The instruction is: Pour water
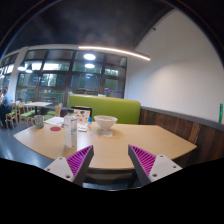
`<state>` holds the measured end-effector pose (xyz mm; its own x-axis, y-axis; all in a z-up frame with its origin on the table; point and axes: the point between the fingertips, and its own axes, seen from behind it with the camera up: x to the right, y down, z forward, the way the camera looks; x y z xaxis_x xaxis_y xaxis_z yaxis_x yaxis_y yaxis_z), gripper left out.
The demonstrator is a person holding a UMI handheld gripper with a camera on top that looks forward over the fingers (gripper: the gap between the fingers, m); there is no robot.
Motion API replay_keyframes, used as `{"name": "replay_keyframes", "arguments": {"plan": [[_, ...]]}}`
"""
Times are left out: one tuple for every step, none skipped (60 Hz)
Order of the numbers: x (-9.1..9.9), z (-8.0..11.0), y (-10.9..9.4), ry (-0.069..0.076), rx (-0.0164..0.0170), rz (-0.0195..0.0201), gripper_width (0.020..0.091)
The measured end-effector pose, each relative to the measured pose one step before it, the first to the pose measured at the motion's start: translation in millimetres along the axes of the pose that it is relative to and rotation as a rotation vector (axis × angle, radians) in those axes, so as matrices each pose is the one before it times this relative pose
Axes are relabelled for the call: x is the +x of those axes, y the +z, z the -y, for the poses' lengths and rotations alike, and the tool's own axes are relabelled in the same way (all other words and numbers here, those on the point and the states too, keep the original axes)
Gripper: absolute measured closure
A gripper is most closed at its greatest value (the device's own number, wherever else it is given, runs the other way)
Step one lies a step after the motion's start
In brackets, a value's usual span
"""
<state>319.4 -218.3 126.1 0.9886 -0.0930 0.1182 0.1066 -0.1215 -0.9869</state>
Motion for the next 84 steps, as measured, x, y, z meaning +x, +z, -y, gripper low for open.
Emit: {"name": "replay_keyframes", "arguments": {"plan": [[0.01,0.31,-0.95,0.0071,0.00152,-0.00106,0.0303],[-0.55,1.04,-0.89,0.0064,0.00421,0.00152,0.0304],[-1.02,1.31,-0.74,0.0056,0.00527,0.00407,0.0301],[-5.48,0.88,-1.03,0.0042,0.00481,0.00351,0.0301],[2.35,0.71,0.61,0.005,0.00172,0.01048,0.0302],[-1.64,-0.29,0.14,0.0041,-0.00121,0.00761,0.0302],[-1.86,-0.82,0.31,0.0042,-0.00437,0.00706,0.0301],[-5.68,-1.45,-0.03,0.0035,-0.00535,0.00272,0.0302],[-1.31,-1.16,0.7,0.0036,-0.00568,0.00479,0.0302],[-1.55,-0.99,0.96,0.0028,-0.00498,0.00427,0.0301],[2.03,-0.47,1.98,0.0021,-0.00326,0.00705,0.0301],[-8.03,-0.29,-2.38,0.0002,0.00022,0.00087,0.03],[3.59,0.85,6.92,0.0007,0.00073,0.01264,0.03],[-2.67,0.28,2.16,-0.0007,0.00228,0.00676,0.0297],[-3.02,-0.47,2.68,-0.0002,0.0021,0.00636,0.0297],[-2.88,-0.42,3.21,-0.0009,0.00155,0.00638,0.0297],[-3.74,-0.31,3.6,-0.0015,0.00202,0.00595,0.0297],[-9.22,-0.48,-0.26,-0.0025,0.0034,0.00149,0.03],[-4.23,1.03,2.37,-0.0003,0.00015,0.00823,0.0298],[-3.88,-1.89,6.75,-0.0007,0.0021,0.00732,0.03],[-4.48,-1.23,4.58,0.0002,0.00072,0.00717,0.0299],[-5.19,-0.77,4.77,0.002,-0.00037,0.00743,0.0299],[-5.74,-0.82,5.43,0.0038,-0.00143,0.00746,0.03],[-5.54,-1.16,5.56,0.0051,-0.00248,0.00622,0.0299],[-5.85,-1.34,5.93,0.0054,-0.00228,0.00535,0.0298],[-6.13,-0.62,6.02,0.0058,-0.00001,0.00604,0.0299],[-3.58,0.89,2.94,0.0048,0.00155,0.00823,0.0298],[-10.85,0.29,9.35,0.004,0.00311,0.00345,0.0298],[-5.33,0.5,6.66,0.0038,0.00303,0.00436,0.03],[-5.55,0.62,6.91,0.0039,0.00407,0.00182,0.03],[-5.38,0.99,7.3,0.0041,0.0052,0.00045,0.0299],[-3.78,1.1,5.44,0.004,0.00462,0.00246,0.03],[-5.15,0.51,6.76,0.0037,0.00341,0.00223,0.0299],[-5.41,0.35,6.98,0.0035,0.00237,0.0026,0.03],[-7.64,0.3,8.66,0.0026,0.00165,0.00236,0.03],[-6.02,0.0,7.41,0.0022,-0.001,0.00535,0.0302],[-6.08,-0.32,7.51,0.002,-0.00263,0.00548,0.0302],[-6.21,-0.48,7.5,0.0017,-0.00226,0.00532,0.0302],[-5.3,0.03,7.25,0.0007,-0.00184,0.00475,0.03],[-4.9,0.2,7.34,-0.0006,-0.00144,0.00255,0.0299],[-4.6,0.35,7.32,-0.0015,-0.00085,0.00068,0.0299],[-4.01,0.28,7.09,-0.0032,-0.00052,-0.00026,0.0298],[0.4,0.24,4.37,-0.0051,-0.00255,-0.00105,0.0296],[-4.63,0.15,9.46,-0.0078,-0.00374,-0.00638,0.0293],[-2.04,-0.87,7.18,-0.0078,-0.00575,-0.00771,0.0289],[-1.41,-1.08,7.13,-0.0073,-0.00604,-0.00973,0.0288],[-1.11,-1.13,7.33,-0.0058,-0.0058,-0.0107,0.0283],[-1.12,-0.88,7.63,-0.0062,-0.00604,-0.01011,0.028],[-1.33,-0.61,6.96,-0.0068,-0.00504,-0.01095,0.0278],[-0.75,0.2,6.85,-0.0069,-0.00217,-0.01162,0.0277],[3.35,-0.51,4.78,-0.0072,0.00104,-0.01251,0.0274],[0.03,0.65,5.74,-0.0068,-0.00032,-0.01459,0.0275],[1.41,0.58,5.69,-0.0078,-0.00067,-0.01615,0.0274],[1.48,0.84,5.53,-0.0074,0.00081,-0.01666,0.0274],[1.3,1.6,5.66,-0.005,0.00339,-0.01601,0.0275],[0.75,2.19,5.51,-0.0021,0.00653,-0.01411,0.0274],[-1.05,1.7,5.56,0.0011,0.00586,-0.00835,0.0268],[-3.24,0.2,5.29,0.0011,0.00215,0.0002,0.0282],[-2.09,-1.57,4.83,0.0014,-0.00468,-0.00138,0.0372],[-0.28,-1.37,4.63,0.0038,-0.0025,-0.01006,0.0462],[6.26,-1.56,1.96,-0.0098,-0.00909,-0.00483,0.0552],[-1.12,-3.24,4.88,0.0128,0.00171,-0.0025,0.054],[-0.43,2.43,1.05,0.0112,0.01693,-0.00965,0.0542],[0.03,1.04,0.79,0.0133,0.01209,-0.01197,0.0549],[-0.74,-0.61,1.16,0.0101,0.00522,-0.0066,0.0571],[-1.4,-1.02,0.66,0.0064,0.00176,-0.00059,0.058],[-1.68,1.01,0.07,0.0095,0.00623,0.00388,0.0562],[-3.1,0.76,0.72,0.0161,0.00372,0.00903,0.0595],[0.75,0.83,-4.11,0.0181,-0.01424,0.01581,0.0602],[-4.67,-0.29,4.3,0.0079,0.00641,0.00195,0.0613],[-0.08,0.75,0.96,0.0001,0.00265,-0.00168,0.0624],[-0.54,-0.2,0.14,-0.0024,-0.00099,-0.00578,0.0637],[-0.27,0.43,0.64,-0.0026,0.00067,-0.00295,0.0658],[-0.64,-1.09,0.45,-0.0069,-0.00475,-0.0039,0.0657],[0.12,0.33,0.02,-0.0091,-0.00029,-0.00584,0.0681],[-0.95,0.45,0.3,-0.0078,0.00128,-0.00312,0.0681],[-1.05,0.92,0.43,-0.0123,0.00241,-0.00219,0.0696],[-0.71,0.23,0.03,-0.0119,-0.00045,-0.00528,0.0701],[-0.08,0.43,-0.05,-0.0126,-0.00226,-0.00889,0.0701],[-0.81,0.34,-0.06,-0.0151,-0.00256,-0.00808,0.0703],[-2.59,0.21,-0.45,-0.019,-0.00642,-0.00576,0.0703],[-4.17,-2.22,1.53,-0.0219,-0.00373,-0.00325,0.0701],[-3.88,1.22,0.43,-0.0274,-0.00525,0.00091,0.0701],[-4.4,3.06,0.59,-0.0287,0.00007,0.00194,0.07]]}}
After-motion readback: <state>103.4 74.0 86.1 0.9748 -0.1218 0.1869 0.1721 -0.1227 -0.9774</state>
